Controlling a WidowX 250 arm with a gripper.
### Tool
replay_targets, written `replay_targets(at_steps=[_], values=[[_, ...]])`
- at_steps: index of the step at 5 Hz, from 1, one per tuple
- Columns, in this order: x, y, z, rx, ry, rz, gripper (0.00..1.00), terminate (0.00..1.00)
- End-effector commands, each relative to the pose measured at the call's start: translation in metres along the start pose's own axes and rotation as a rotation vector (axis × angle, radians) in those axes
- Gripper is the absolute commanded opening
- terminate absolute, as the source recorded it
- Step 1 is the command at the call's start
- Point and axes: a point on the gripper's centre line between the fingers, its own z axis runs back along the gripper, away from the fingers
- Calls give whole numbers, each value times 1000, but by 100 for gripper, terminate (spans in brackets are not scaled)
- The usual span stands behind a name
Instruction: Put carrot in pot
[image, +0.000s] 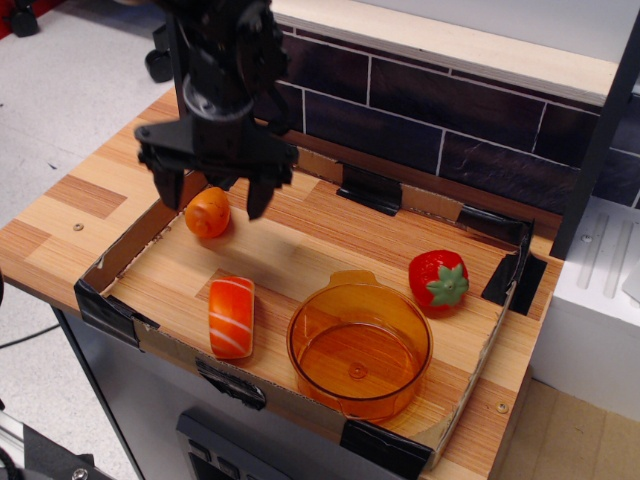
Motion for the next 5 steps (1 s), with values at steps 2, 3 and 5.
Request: replay_targets(at_steps=[2,3,5], values=[[9,-1,-18,-46,-45,77,100,0],[12,-3,-27,-42,-52,80,100,0],[15,-4,-33,-58,-50,111,0,0]])
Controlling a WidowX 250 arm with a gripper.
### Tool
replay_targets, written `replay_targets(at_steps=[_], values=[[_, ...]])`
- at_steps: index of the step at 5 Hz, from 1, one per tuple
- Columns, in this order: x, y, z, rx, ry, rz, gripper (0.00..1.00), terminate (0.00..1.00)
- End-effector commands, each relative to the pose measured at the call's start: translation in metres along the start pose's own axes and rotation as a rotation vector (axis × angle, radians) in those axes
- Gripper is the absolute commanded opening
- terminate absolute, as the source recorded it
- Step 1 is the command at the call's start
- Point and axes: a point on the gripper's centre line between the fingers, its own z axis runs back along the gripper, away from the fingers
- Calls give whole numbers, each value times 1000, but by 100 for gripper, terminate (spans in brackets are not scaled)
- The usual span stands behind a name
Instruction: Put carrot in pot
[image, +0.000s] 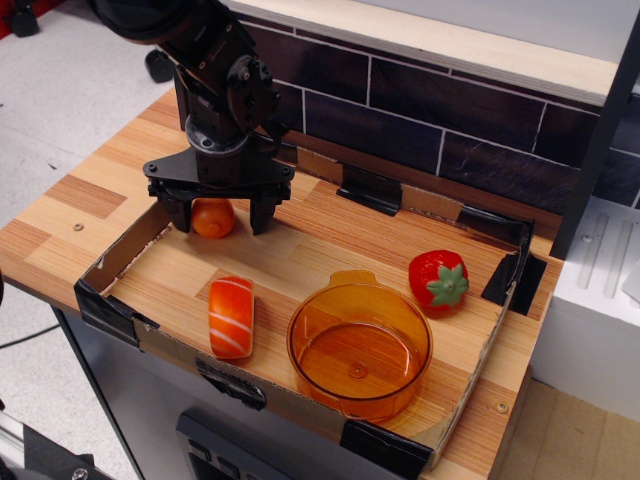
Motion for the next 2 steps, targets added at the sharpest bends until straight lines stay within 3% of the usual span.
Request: replay_targets(at_steps=[1,2], values=[[11,4,15,-12,-50,42,0,0],[16,2,39,-31,-66,44,0,0]])
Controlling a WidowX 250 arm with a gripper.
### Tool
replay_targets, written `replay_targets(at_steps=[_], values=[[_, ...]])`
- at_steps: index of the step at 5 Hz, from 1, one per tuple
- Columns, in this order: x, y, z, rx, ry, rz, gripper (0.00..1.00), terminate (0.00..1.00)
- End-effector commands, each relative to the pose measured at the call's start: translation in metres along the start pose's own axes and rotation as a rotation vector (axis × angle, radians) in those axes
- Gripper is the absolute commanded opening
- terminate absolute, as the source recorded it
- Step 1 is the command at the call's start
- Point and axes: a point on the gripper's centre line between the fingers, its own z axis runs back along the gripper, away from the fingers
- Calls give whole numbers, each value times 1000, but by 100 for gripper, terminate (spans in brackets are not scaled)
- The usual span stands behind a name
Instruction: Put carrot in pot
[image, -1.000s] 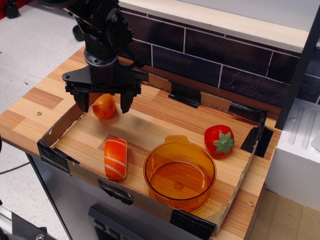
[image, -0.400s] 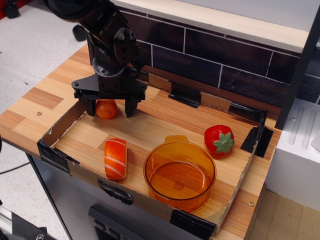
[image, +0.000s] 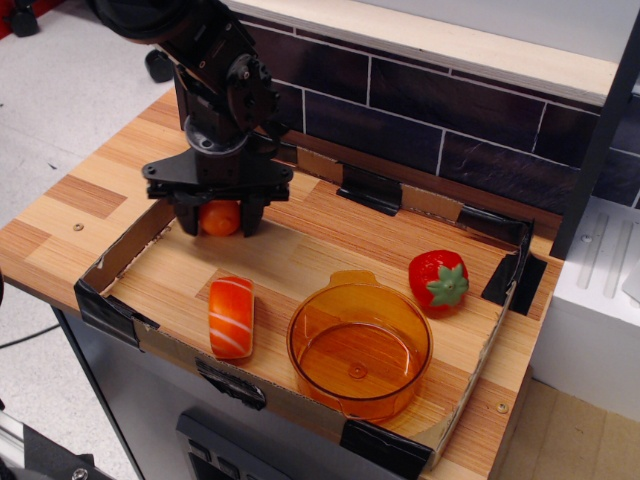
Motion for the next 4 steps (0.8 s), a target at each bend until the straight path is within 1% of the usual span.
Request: replay_targets(at_steps=[1,2,3,4], values=[[7,-13,69,-84,-71,-10,0,0],[-22,-31,98,-151,-50,-78,0,0],[-62,-44,111,-187,1,-169,0,0],[-88,-59,114,-203,8,-221,0,0]])
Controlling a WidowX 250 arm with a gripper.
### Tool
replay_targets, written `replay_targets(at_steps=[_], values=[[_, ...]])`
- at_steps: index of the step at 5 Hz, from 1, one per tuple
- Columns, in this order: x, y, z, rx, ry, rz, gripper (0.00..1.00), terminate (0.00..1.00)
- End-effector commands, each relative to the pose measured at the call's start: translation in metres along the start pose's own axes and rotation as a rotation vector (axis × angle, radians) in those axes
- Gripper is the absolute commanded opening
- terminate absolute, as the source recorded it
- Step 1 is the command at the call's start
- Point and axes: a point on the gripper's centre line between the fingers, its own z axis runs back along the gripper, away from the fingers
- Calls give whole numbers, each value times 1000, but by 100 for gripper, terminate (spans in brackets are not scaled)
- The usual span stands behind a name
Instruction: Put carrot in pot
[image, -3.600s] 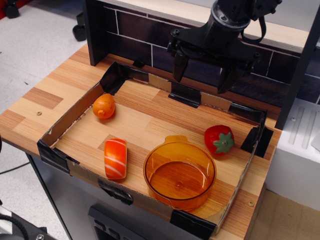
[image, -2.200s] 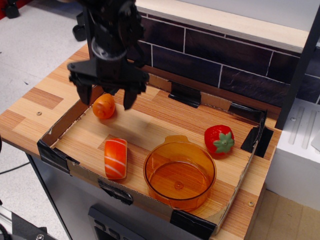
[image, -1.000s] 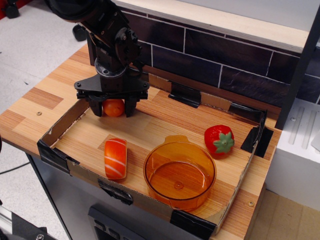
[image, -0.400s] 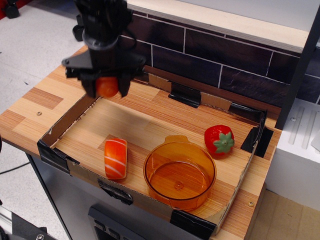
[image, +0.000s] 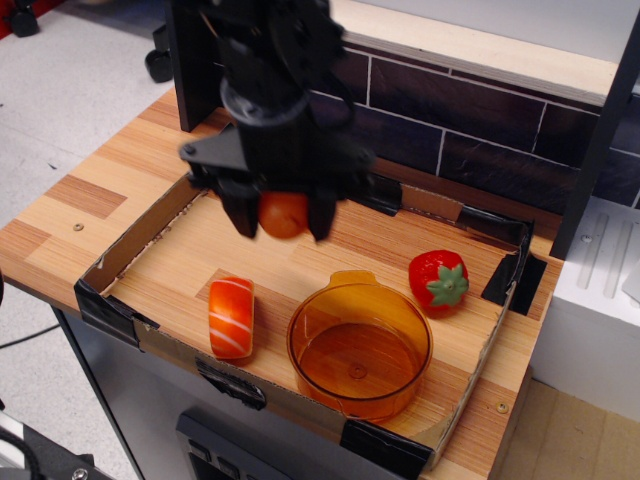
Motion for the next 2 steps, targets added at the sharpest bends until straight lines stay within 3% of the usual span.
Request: replay_targets(at_steps=[1,2], values=[[-25,-34,2,-31,-7,-55,0,0],[-32,-42,-5,-23,47,-64,100,0]])
